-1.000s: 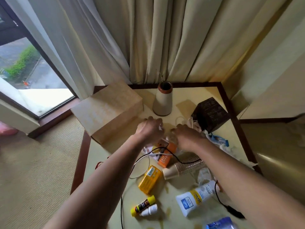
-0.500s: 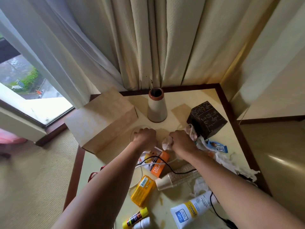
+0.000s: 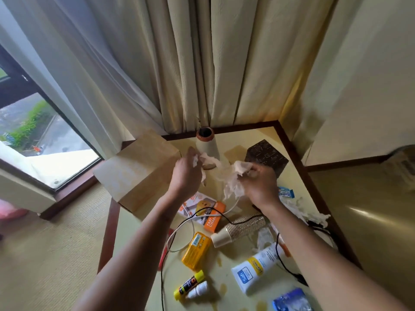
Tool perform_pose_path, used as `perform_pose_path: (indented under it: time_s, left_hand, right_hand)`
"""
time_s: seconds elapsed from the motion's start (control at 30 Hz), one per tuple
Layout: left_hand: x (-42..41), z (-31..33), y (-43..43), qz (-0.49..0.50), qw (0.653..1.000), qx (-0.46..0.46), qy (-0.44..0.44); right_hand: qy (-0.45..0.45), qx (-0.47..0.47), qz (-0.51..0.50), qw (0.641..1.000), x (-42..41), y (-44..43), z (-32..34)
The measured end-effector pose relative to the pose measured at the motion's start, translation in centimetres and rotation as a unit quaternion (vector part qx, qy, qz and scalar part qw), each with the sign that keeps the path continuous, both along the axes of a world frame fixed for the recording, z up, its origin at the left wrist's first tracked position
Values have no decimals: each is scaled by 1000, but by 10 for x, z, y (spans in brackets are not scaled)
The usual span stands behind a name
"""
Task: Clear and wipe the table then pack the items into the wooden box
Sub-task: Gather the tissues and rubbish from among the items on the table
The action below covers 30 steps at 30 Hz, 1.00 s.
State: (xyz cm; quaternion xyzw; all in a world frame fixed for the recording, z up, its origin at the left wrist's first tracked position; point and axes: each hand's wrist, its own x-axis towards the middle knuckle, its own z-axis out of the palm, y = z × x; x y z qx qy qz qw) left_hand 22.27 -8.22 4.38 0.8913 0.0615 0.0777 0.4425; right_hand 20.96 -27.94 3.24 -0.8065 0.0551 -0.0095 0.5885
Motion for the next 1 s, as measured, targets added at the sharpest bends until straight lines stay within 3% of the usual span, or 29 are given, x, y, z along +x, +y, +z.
perform_pose_path:
  time_s: [0.23, 0.5, 0.8, 1.0]
  left_hand:
    - [-77, 50, -72, -72, 987, -137, -31]
    - [-206, 44, -248, -213, 946, -234, 74]
    - [-358, -50, -496, -267, 885, -272, 268]
    - [-412, -191, -599, -261, 862, -204, 383]
  right_hand:
    - [7, 94, -154, 984, -109, -91, 33]
    - [64, 171, -282, 942, -272, -249, 9]
    - [143, 162, -381, 899, -433, -443, -92]
    - [215, 168, -425, 863, -507, -524, -204]
